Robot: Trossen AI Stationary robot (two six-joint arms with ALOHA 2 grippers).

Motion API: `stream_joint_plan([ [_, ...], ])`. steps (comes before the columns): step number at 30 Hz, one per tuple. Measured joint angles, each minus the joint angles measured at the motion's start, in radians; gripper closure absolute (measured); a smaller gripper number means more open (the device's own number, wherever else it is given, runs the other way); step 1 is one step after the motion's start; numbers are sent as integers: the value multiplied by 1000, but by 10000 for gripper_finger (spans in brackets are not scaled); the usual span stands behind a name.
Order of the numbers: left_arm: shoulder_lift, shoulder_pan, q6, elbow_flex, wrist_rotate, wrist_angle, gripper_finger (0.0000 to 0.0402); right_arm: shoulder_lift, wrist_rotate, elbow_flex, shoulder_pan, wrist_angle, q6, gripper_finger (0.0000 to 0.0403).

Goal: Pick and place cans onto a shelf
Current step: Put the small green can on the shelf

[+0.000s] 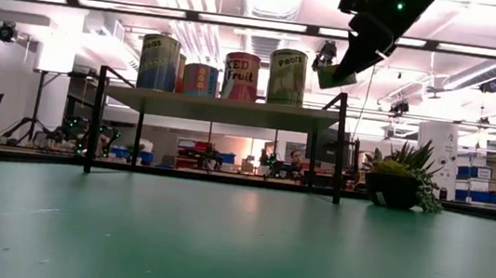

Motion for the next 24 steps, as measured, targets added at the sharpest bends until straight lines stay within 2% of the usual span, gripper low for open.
stream_joint_plan([
  [7, -82, 0, -59, -34, -20, -1, 402, 0, 0, -17, -8, 39, -9, 122],
  [18, -74, 0, -54, -48, -19, 2, 402, 0, 5, -31, -8, 90, -17, 121],
  [24, -74, 0, -54, -48, -19, 2, 402, 0, 9, -33, -24, 91, -5, 96],
])
